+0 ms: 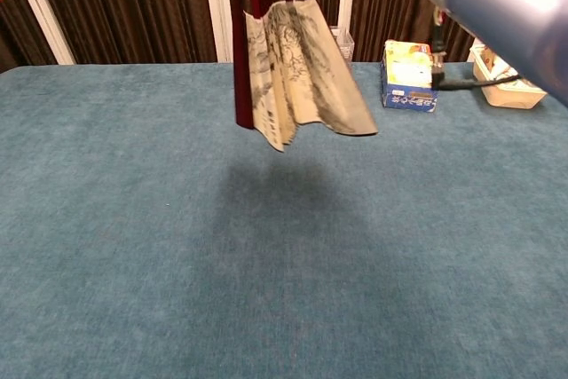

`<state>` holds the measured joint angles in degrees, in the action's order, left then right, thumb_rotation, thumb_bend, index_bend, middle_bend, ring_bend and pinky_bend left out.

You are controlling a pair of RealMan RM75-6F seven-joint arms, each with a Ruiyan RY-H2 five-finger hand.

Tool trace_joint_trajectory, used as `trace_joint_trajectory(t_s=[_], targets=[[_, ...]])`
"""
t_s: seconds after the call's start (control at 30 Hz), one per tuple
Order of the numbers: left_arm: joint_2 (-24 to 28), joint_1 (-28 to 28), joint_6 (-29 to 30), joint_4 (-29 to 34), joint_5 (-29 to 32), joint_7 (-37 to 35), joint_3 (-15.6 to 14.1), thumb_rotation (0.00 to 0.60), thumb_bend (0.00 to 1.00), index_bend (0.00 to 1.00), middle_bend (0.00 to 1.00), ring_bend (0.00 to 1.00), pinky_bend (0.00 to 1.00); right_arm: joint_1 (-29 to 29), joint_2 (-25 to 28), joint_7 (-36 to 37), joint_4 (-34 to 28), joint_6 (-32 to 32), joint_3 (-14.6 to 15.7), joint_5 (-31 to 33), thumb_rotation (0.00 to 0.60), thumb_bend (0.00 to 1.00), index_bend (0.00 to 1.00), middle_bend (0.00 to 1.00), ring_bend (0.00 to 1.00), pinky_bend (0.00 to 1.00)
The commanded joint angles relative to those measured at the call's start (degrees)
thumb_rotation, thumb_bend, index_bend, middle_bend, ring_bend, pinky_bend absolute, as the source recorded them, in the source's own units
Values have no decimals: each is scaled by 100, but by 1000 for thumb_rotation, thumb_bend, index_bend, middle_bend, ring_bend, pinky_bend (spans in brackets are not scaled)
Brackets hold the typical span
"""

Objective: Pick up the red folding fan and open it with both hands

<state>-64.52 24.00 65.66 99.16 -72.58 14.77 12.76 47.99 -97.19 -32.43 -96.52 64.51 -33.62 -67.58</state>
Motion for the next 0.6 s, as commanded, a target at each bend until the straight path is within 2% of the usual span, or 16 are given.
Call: trace_joint_trajectory(t_s=[0.03,0.37,0.6], targets=[[-383,396,-291,-37,398,289,234,600,170,133,12,0,10,203,-35,-49,147,-72,-110,167,600,478,778,332,78,61],[-1384,1403,-737,-269,1627,817,812,600,341,251,69,0,51,567,16,-6,293,-61,-326,549,600,478,778,335,78,60],[-1933,2030,-870,-475,2423,1079,1101,600,416,303,79,0,51,630,196,2,186,23,-316,735,600,478,786,340,78,61]])
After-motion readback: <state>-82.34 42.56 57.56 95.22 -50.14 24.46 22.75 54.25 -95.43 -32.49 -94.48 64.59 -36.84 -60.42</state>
